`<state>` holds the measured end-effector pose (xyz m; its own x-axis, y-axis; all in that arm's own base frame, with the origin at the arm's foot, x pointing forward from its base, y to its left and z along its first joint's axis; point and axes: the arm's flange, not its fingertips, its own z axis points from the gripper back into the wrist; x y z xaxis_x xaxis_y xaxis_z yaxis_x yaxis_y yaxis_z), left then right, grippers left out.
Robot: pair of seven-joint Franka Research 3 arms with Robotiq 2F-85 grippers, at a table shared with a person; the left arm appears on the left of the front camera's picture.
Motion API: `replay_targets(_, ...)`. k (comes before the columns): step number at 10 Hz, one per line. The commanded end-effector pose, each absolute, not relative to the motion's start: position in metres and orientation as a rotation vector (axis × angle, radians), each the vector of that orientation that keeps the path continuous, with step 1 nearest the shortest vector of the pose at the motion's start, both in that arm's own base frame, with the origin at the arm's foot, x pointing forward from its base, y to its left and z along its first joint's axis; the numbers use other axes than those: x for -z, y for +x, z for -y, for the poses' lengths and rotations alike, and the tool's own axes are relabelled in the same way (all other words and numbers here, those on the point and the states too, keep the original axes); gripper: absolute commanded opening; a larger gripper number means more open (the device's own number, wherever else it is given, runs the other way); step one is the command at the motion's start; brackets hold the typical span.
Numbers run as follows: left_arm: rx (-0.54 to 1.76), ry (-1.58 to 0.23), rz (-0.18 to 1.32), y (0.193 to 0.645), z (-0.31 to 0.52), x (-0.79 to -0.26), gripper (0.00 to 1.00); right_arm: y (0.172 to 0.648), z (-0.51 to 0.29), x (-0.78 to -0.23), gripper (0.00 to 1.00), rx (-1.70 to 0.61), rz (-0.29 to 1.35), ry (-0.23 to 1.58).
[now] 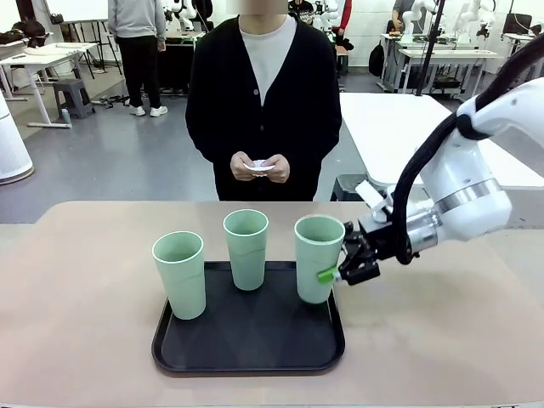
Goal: Place coasters on the table and set cups on them.
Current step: Pick up one Reusable plastic cup and place it on a coaster set by the human.
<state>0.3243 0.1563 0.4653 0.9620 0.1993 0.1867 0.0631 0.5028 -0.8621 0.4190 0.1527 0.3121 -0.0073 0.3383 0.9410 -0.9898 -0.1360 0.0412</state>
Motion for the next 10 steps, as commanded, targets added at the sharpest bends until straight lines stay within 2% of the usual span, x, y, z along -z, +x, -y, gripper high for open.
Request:
replay_targets(1,-0.080,-1.054,0.285,0.324,-0.157,-0.467,1.00,0.413,-0.142,-0.379,0.26,-1.374,0.969,1.012)
replay_targets(4,-0.080,-1.054,0.285,0.324,-0.157,-0.467,1.00,0.424,-0.128,-0.435,0.26,-1.311,1.023,1.003)
replay_targets(6,-0.080,-1.054,0.285,0.324,-0.157,-0.467,1.00,0.430,-0.126,-0.438,0.26,-1.272,0.961,0.919)
replay_targets(7,-0.080,-1.054,0.285,0.324,-0.157,-0.467,1.00,0.423,-0.122,-0.445,0.26,-1.342,1.019,0.976)
replay_targets(9,-0.080,-1.054,0.285,0.324,-0.157,-0.467,1.00,0.423,-0.122,-0.445,0.26,-1.342,1.019,0.976)
replay_targets(10,-0.080,-1.054,0.285,0.324,-0.157,-0.467,1.00,0.425,-0.120,-0.444,0.85,-1.320,1.007,0.958)
